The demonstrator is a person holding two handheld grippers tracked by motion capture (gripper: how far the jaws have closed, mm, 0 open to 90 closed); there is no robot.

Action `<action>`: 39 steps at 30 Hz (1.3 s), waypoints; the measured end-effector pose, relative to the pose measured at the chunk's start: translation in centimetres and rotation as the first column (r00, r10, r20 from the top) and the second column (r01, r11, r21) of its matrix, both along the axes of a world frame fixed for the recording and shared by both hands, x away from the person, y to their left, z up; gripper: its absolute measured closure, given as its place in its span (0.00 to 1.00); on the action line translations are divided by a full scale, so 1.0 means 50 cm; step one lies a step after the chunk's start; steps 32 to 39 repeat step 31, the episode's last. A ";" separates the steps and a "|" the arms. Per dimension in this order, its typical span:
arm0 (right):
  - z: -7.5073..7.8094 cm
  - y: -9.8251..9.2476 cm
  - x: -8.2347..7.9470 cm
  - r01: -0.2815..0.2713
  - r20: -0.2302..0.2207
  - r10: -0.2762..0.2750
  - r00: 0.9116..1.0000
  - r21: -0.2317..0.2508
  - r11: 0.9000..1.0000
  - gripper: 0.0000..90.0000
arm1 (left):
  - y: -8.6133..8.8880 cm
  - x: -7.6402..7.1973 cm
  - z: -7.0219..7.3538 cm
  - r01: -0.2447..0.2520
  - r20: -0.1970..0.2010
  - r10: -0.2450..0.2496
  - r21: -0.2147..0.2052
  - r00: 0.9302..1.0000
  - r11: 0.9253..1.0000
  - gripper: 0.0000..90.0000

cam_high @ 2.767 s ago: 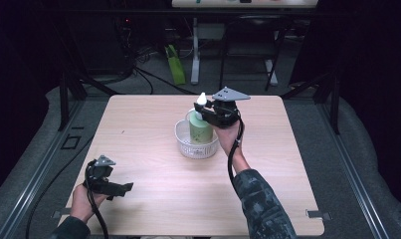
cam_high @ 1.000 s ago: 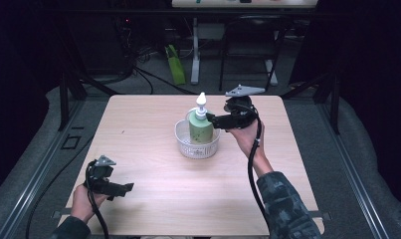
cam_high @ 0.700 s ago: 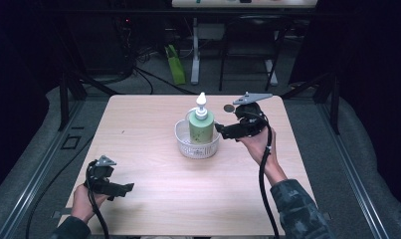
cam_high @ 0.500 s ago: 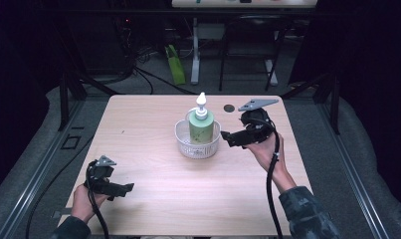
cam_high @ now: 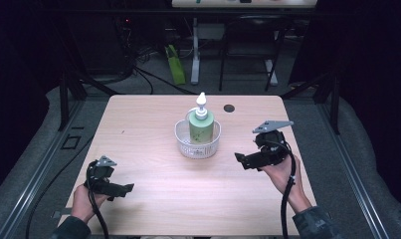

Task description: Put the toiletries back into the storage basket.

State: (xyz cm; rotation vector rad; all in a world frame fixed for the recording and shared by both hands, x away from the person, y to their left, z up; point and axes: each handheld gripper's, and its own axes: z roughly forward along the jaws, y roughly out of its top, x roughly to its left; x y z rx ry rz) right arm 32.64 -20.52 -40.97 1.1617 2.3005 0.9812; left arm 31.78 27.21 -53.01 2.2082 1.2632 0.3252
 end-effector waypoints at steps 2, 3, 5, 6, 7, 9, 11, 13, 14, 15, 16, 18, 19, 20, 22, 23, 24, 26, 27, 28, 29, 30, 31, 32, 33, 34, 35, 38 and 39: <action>-0.010 -0.006 -0.014 0.004 -0.012 -0.004 1.000 -0.006 1.000 0.01 | 0.000 0.000 0.000 0.000 0.000 0.000 0.001 1.000 1.000 0.00; -0.016 -0.009 -0.020 0.006 -0.014 -0.006 1.000 -0.010 1.000 0.01 | 0.001 0.000 0.000 0.000 0.000 0.000 0.001 1.000 1.000 0.00; -0.026 -0.016 -0.036 0.019 -0.005 -0.019 1.000 -0.014 1.000 0.01 | 0.000 0.000 0.000 -0.001 0.000 0.001 0.001 1.000 1.000 0.00; -0.032 -0.019 -0.044 0.025 -0.010 -0.025 1.000 -0.011 1.000 0.01 | 0.000 0.000 0.000 -0.001 0.000 0.001 0.001 1.000 1.000 0.00; -0.038 -0.024 -0.050 0.027 -0.016 -0.027 1.000 -0.011 1.000 0.01 | 0.000 0.000 0.000 0.000 0.000 0.000 0.001 1.000 1.000 0.00; -0.053 -0.033 -0.063 0.038 -0.033 -0.039 0.999 -0.015 0.999 0.01 | 0.000 0.000 0.000 0.000 0.000 0.000 0.001 1.000 1.000 0.00; -0.071 -0.041 -0.077 0.052 -0.044 -0.053 0.998 -0.017 0.998 0.02 | 0.000 0.000 -0.001 0.001 -0.003 -0.001 0.001 1.000 1.000 0.00; -0.089 -0.049 -0.089 0.054 -0.054 -0.055 0.997 -0.019 0.998 0.02 | 0.000 0.000 -0.001 0.006 -0.004 -0.006 0.004 1.000 1.000 0.00; -0.099 -0.052 -0.094 0.061 -0.066 -0.063 0.996 -0.023 0.998 0.02 | 0.000 0.001 -0.001 0.006 -0.005 -0.006 0.005 1.000 1.000 0.00; -0.109 -0.058 -0.098 0.062 -0.074 -0.064 0.995 -0.028 0.998 0.02 | 0.000 0.001 -0.001 0.006 -0.005 -0.006 0.006 1.000 1.000 0.00; -0.114 -0.061 -0.099 0.067 -0.080 -0.069 0.994 -0.029 0.997 0.02 | 0.000 0.001 -0.001 0.007 -0.005 -0.007 0.005 1.000 1.000 0.00; -0.124 -0.067 -0.103 0.080 -0.092 -0.082 0.992 -0.024 0.996 0.02 | 0.001 0.001 -0.001 0.008 -0.005 -0.008 0.007 1.000 1.000 0.00; -0.129 -0.068 -0.105 0.082 -0.094 -0.085 0.992 -0.031 0.996 0.02 | 0.001 0.001 -0.001 0.007 -0.005 -0.007 0.007 1.000 1.000 0.00; -0.133 -0.067 -0.105 0.082 -0.095 -0.086 0.992 -0.047 0.996 0.02 | 0.002 0.000 -0.001 0.002 -0.003 -0.002 0.009 1.000 1.000 0.00; -0.139 -0.066 -0.104 0.077 -0.095 -0.082 0.992 -0.060 0.995 0.02 | 0.004 0.001 -0.001 0.004 -0.005 -0.004 0.008 1.000 1.000 0.00; -0.141 -0.066 -0.103 0.076 -0.097 -0.082 0.992 -0.065 0.995 0.02 | 0.005 0.001 0.000 0.007 -0.007 -0.007 0.006 1.000 1.000 0.00; -0.143 -0.066 -0.103 0.079 -0.099 -0.085 0.991 -0.064 0.995 0.02 | 0.005 0.001 0.000 0.005 -0.008 -0.005 0.006 1.000 1.000 0.00; -0.145 -0.065 -0.102 0.076 -0.096 -0.083 0.992 -0.078 0.994 0.02 | 0.004 0.001 -0.001 0.004 -0.005 -0.004 0.008 1.000 1.000 0.00; -0.146 -0.066 -0.102 0.076 -0.097 -0.083 0.992 -0.076 0.994 0.02 | 0.004 0.001 -0.001 0.004 -0.006 -0.004 0.008 1.000 1.000 0.00; -0.147 -0.066 -0.102 0.076 -0.099 -0.083 0.992 -0.076 0.994 0.02 | 0.004 0.001 -0.001 0.005 -0.006 -0.005 0.009 1.000 1.000 0.00; -0.147 -0.067 -0.102 0.074 -0.096 -0.082 0.992 -0.079 0.994 0.02 | 0.003 0.002 -0.001 0.006 -0.005 -0.006 0.009 1.000 1.000 0.00; -0.148 -0.067 -0.102 0.075 -0.096 -0.083 0.992 -0.080 0.994 0.02 | 0.003 0.001 -0.001 0.006 -0.006 -0.006 0.009 1.000 1.000 0.00; -0.149 -0.067 -0.102 0.075 -0.093 -0.082 0.992 -0.082 0.994 0.02 | 0.003 0.002 -0.001 0.007 -0.005 -0.006 0.009 1.000 1.000 0.00; -0.149 -0.067 -0.102 0.075 -0.093 -0.082 0.992 -0.082 0.994 0.02 | 0.003 0.002 -0.001 0.007 -0.005 -0.006 0.009 1.000 1.000 0.00; -0.149 -0.067 -0.102 0.075 -0.093 -0.082 0.992 -0.082 0.994 0.02 | 0.003 0.002 -0.001 0.007 -0.005 -0.006 0.009 1.000 1.000 0.00; -0.149 -0.067 -0.102 0.075 -0.093 -0.082 0.992 -0.082 0.994 0.02 | 0.003 0.002 -0.001 0.007 -0.005 -0.006 0.009 1.000 1.000 0.00; -0.149 -0.067 -0.102 0.075 -0.093 -0.082 0.992 -0.082 0.994 0.02 | 0.003 0.002 -0.001 0.007 -0.005 -0.006 0.009 1.000 1.000 0.00; -0.149 -0.067 -0.102 0.075 -0.093 -0.082 0.992 -0.082 0.994 0.02 | 0.003 0.002 -0.001 0.007 -0.005 -0.006 0.009 1.000 1.000 0.00; -0.149 -0.067 -0.102 0.075 -0.093 -0.082 0.992 -0.082 0.994 0.02 | 0.003 0.002 -0.001 0.007 -0.005 -0.006 0.009 1.000 1.000 0.00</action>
